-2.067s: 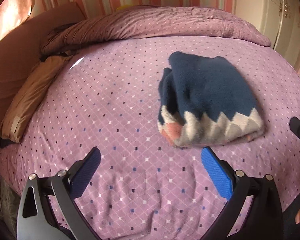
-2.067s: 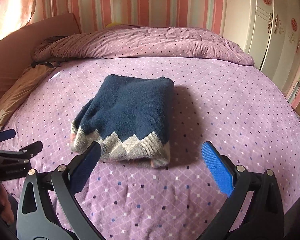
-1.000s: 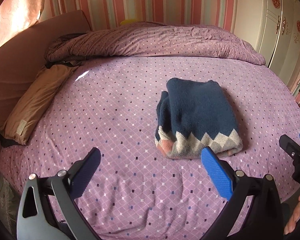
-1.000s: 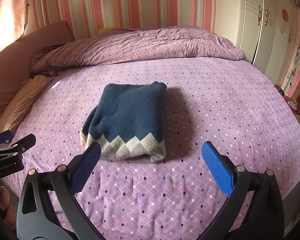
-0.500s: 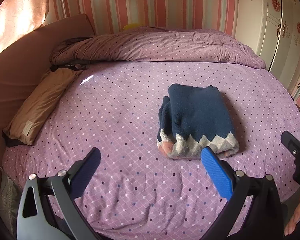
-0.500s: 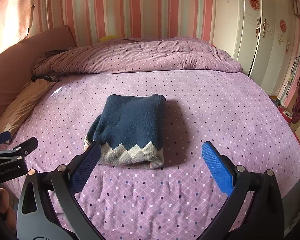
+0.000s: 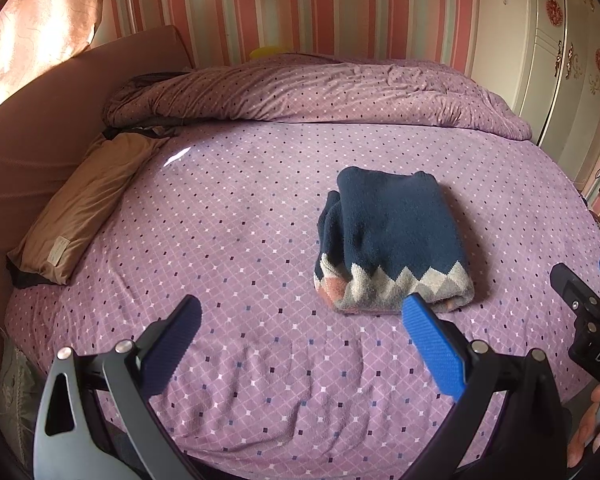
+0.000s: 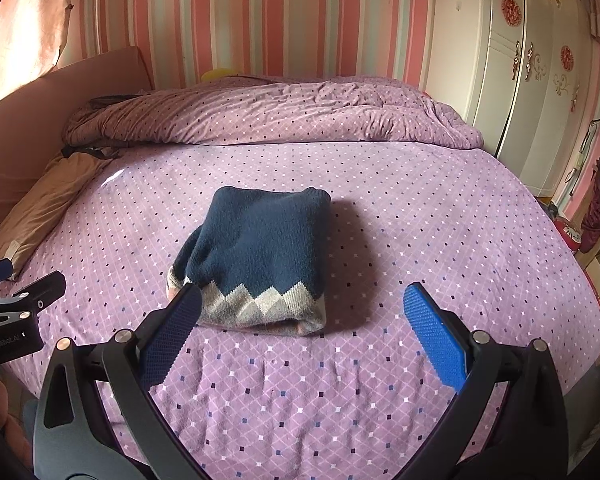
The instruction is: Fold small clothes
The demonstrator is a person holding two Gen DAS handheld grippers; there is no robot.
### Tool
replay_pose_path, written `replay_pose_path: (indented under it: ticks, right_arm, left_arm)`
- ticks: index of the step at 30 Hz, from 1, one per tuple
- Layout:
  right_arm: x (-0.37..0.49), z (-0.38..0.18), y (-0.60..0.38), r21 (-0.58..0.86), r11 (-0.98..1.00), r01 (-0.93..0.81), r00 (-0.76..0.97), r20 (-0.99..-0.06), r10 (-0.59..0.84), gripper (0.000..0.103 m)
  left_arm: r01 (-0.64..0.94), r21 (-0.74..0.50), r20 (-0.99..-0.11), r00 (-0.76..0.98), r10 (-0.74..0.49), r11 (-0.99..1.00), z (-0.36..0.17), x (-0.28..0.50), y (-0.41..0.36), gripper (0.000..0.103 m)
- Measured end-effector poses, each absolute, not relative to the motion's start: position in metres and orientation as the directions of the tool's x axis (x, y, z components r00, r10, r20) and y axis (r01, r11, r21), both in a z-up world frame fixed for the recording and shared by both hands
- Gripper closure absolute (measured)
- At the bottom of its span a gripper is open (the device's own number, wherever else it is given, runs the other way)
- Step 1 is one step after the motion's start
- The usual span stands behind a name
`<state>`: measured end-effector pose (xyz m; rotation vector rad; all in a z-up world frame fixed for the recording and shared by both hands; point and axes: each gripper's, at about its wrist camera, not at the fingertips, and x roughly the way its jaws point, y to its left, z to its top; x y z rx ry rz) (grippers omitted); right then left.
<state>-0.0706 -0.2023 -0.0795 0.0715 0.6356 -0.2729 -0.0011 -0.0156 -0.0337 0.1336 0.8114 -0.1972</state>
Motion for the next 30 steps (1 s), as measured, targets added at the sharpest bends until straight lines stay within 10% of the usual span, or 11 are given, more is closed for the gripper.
replay_pose_path:
  ticks: [30]
  right_arm:
    - [-0.0734,-0.0726,-0.2021,-0.026,0.959,0.284,0.777,-0.58,-0.246,0.003]
  left_arm:
    - [0.227,0.062,-0.73,0.675,-0.111,0.972,-0.0314,-0.0006,-0.0236,0.002]
